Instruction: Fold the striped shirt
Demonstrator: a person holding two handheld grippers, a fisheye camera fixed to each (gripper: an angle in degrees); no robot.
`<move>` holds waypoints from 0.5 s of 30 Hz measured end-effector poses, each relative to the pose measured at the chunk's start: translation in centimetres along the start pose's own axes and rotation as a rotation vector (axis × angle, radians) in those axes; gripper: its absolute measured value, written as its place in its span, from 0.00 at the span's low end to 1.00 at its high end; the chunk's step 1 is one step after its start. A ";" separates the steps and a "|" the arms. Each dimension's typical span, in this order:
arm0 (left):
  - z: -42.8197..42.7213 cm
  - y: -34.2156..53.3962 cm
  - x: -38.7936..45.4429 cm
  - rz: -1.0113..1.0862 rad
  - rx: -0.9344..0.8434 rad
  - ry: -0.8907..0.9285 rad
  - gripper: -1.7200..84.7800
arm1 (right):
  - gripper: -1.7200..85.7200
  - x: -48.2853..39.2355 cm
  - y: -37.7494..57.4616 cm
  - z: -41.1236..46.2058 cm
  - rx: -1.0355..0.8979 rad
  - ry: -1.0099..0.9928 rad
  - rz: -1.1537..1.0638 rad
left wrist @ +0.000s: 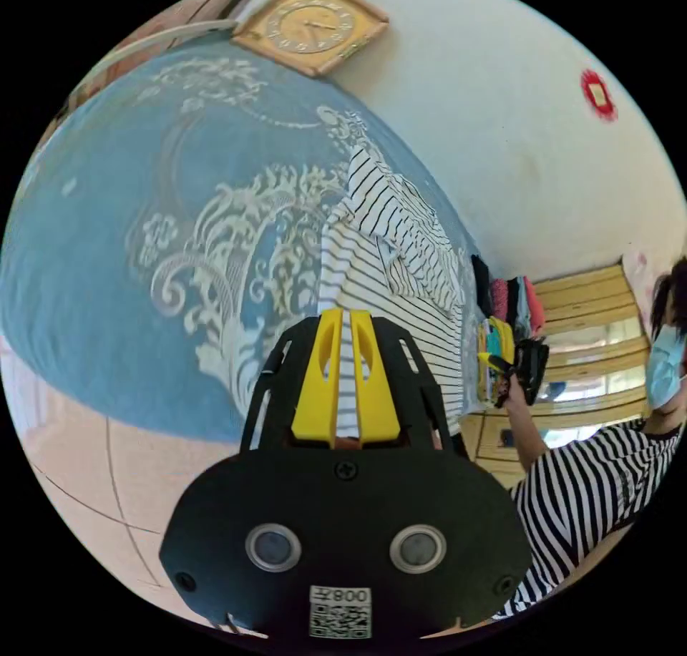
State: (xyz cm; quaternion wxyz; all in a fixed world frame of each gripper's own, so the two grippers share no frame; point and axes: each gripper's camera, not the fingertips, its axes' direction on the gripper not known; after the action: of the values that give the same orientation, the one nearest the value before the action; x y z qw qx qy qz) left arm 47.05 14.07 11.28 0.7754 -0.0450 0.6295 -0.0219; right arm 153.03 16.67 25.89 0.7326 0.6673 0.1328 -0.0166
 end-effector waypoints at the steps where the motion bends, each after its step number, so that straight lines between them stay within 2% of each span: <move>1: -0.5 1.5 -1.0 -0.038 0.002 0.038 0.05 | 0.07 0.4 1.6 0.0 -0.002 -0.017 0.029; 3: -2.3 7.2 -4.2 -0.186 0.075 0.134 0.04 | 0.08 1.5 7.1 0.6 -0.014 -0.057 0.117; 6: -3.2 12.7 -7.3 -0.291 0.111 0.226 0.05 | 0.09 2.1 12.3 1.9 -0.026 -0.092 0.174; 11: -3.3 18.3 -11.3 -0.352 0.074 0.297 0.09 | 0.11 2.6 18.0 4.5 -0.068 -0.115 0.202; 15: -2.8 22.4 -14.5 -0.405 0.066 0.392 0.11 | 0.11 4.3 22.2 6.2 -0.050 -0.211 0.257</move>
State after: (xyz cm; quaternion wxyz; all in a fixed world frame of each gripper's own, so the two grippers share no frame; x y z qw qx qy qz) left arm 40.81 37.52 22.68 0.6196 -0.1397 0.7446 -0.2050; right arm 162.67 13.63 46.99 0.7548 0.6551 -0.0309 0.0106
